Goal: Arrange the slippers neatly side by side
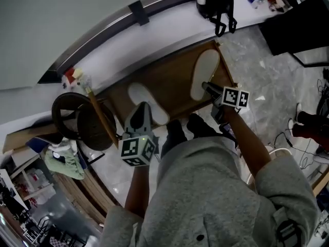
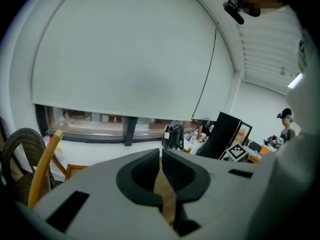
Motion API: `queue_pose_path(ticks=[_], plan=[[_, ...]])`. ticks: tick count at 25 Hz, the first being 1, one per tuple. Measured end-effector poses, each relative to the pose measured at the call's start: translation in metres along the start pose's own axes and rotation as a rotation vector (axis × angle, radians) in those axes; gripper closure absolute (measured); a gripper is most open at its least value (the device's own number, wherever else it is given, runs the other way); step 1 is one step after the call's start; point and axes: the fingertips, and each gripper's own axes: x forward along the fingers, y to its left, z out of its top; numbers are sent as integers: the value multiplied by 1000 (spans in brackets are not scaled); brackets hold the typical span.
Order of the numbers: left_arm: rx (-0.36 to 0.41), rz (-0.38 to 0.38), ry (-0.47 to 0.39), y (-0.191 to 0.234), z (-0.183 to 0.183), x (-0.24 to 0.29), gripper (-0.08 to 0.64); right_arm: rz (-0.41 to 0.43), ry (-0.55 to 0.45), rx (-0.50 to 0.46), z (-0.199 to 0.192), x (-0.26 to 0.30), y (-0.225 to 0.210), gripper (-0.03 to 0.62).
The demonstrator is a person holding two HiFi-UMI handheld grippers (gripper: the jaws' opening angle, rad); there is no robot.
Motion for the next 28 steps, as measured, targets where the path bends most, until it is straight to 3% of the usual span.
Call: queue_pose_path(ticks=[4,7,14,20,23,28], plan=[[23,-15,13,-33,0,14,534,-170,-98,77,26,-32,-74,441],[42,-11,31,-53,-3,20,534,-234,-79,86,25,-31,-108,442],[61,41,76,-69,-11,26,534,-25,42,135,13,10,-92,440],[64,67,92,-82,-17,27,534,17,92,17,10,27,-68,429],[71,66,86,-86,-13,26,534,43,62,21,18,31,-58,419],[75,72,90,-81,-10,26,534,156,-18,95,35,31,-42,419]])
